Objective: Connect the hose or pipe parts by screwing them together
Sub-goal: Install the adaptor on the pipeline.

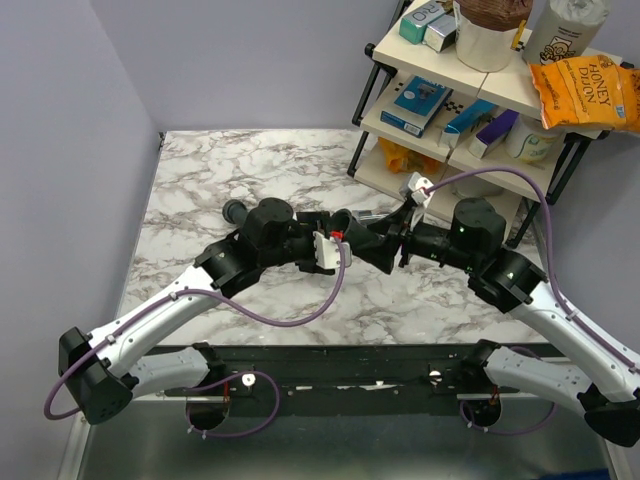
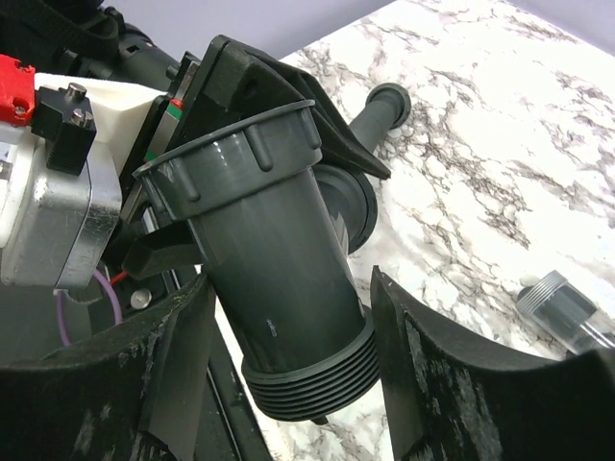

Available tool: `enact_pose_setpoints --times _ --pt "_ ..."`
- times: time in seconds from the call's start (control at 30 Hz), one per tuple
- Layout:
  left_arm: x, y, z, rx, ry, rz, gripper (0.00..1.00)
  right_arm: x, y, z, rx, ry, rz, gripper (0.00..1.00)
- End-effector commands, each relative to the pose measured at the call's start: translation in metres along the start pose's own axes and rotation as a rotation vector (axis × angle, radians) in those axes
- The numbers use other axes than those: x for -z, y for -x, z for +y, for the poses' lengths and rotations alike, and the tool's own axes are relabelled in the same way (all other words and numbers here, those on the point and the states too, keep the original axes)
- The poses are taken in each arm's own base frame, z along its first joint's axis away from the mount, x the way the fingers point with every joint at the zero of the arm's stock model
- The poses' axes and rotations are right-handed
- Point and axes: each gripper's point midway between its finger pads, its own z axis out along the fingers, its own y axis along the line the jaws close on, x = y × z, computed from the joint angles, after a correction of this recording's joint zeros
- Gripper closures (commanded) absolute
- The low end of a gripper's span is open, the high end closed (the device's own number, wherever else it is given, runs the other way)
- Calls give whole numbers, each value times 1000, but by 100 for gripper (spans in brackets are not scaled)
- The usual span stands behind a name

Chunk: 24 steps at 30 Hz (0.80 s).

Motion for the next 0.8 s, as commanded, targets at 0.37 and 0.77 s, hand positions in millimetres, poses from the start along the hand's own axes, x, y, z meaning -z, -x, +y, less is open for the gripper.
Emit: enact_pose_setpoints --times 0.37,0.77 --pt "48 57 127 221 462 -150 100 8 -77 -11 -445 -151 176 64" --pt "48 74 84 171 214 -249 100 5 -67 -18 -482 -175 180 64"
